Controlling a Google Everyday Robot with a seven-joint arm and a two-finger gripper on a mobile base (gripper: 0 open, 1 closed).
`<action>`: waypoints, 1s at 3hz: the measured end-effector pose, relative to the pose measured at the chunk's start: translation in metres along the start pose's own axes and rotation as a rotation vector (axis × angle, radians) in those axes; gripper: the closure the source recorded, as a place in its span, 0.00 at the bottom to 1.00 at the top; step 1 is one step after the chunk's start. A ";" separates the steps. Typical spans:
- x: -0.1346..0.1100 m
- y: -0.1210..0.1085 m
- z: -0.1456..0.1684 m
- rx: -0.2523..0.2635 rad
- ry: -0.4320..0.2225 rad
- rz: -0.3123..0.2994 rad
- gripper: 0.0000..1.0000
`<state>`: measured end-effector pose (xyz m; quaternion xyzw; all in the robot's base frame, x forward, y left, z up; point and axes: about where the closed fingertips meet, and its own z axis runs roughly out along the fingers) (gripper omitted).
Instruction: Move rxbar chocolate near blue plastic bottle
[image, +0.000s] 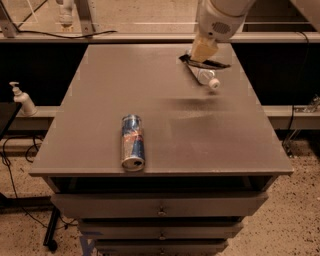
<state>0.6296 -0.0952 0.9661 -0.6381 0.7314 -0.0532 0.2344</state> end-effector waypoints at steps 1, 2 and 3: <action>0.054 0.004 -0.012 0.035 0.020 0.054 1.00; 0.101 0.003 -0.013 0.059 0.041 0.115 1.00; 0.133 -0.004 -0.006 0.080 0.057 0.172 1.00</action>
Offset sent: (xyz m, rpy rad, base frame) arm -0.0191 -0.1631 -0.0324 0.0136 -0.0335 -0.2304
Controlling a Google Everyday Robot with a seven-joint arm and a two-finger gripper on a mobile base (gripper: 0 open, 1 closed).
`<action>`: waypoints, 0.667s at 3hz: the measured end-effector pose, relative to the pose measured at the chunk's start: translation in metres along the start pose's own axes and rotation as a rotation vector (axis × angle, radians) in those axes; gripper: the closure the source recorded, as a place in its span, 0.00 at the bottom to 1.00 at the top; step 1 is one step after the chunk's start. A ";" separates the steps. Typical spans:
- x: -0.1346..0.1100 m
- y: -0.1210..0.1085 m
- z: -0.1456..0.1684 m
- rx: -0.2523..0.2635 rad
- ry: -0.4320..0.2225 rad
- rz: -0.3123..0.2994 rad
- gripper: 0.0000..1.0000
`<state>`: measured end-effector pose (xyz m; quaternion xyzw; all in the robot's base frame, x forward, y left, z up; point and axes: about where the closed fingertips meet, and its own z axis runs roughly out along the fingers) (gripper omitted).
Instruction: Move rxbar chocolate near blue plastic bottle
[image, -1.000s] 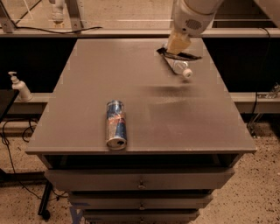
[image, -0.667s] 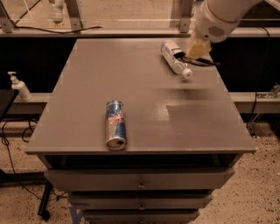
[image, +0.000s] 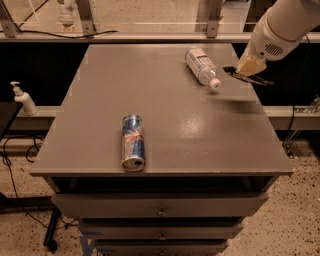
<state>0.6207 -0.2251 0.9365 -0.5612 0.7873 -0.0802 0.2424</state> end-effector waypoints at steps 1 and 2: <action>0.011 -0.003 0.016 -0.009 0.001 0.012 1.00; 0.016 -0.001 0.035 -0.030 -0.001 0.007 1.00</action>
Offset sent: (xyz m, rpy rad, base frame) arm 0.0198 -0.0120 -0.0516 0.0162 0.0420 0.0139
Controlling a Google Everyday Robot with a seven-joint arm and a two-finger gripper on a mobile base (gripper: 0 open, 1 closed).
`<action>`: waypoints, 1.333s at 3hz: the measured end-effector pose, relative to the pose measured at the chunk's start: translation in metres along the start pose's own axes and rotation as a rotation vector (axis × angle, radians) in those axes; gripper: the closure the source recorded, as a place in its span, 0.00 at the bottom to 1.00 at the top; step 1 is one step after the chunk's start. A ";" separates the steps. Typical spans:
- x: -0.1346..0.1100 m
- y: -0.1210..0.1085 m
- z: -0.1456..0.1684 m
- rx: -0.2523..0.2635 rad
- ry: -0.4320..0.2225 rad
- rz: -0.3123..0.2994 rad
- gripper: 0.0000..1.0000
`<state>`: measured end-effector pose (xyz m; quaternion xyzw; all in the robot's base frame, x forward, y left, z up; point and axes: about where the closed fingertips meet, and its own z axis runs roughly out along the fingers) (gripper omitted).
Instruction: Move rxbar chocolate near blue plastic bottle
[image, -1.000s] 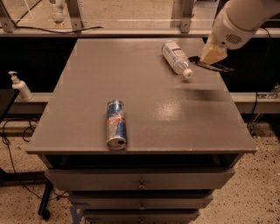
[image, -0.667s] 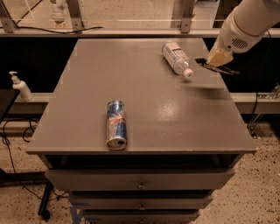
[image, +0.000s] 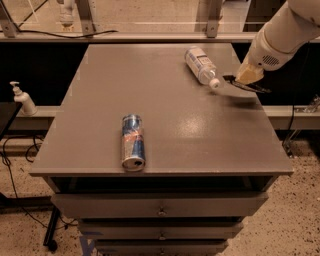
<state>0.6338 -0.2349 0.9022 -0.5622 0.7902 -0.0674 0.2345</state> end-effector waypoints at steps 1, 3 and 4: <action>-0.004 0.006 0.017 -0.032 -0.006 -0.030 1.00; -0.038 0.014 0.039 -0.072 -0.053 -0.110 1.00; -0.047 0.016 0.043 -0.086 -0.055 -0.132 0.82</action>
Offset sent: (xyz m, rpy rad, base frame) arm 0.0144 0.0465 -0.0345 0.0140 0.0396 0.1488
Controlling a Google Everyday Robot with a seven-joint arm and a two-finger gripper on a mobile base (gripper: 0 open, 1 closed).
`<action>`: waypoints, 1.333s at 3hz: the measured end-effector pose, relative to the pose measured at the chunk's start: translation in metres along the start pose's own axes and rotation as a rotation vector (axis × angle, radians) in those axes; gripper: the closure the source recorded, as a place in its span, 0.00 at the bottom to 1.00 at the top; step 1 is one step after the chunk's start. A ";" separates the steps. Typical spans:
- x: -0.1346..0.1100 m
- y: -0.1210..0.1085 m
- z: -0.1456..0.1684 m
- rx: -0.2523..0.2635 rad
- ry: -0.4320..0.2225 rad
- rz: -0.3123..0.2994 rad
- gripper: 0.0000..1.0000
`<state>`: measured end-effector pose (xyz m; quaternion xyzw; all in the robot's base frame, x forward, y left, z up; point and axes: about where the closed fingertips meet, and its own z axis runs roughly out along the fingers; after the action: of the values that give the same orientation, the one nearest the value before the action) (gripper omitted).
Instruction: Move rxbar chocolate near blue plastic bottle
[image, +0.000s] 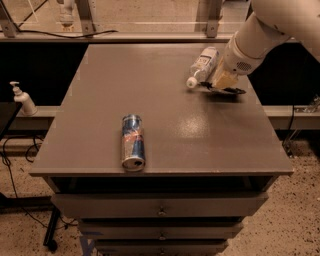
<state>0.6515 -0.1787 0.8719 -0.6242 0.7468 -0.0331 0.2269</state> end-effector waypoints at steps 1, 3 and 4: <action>-0.004 0.003 0.004 -0.010 -0.003 -0.009 0.59; -0.007 0.007 0.008 -0.021 -0.012 -0.011 0.13; -0.011 0.010 0.007 -0.022 -0.031 -0.010 0.00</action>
Offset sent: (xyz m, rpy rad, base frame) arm -0.0022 0.0093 -0.0040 0.0080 0.0082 0.0219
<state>0.6462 -0.1647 0.8652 -0.6307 0.7406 -0.0165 0.2314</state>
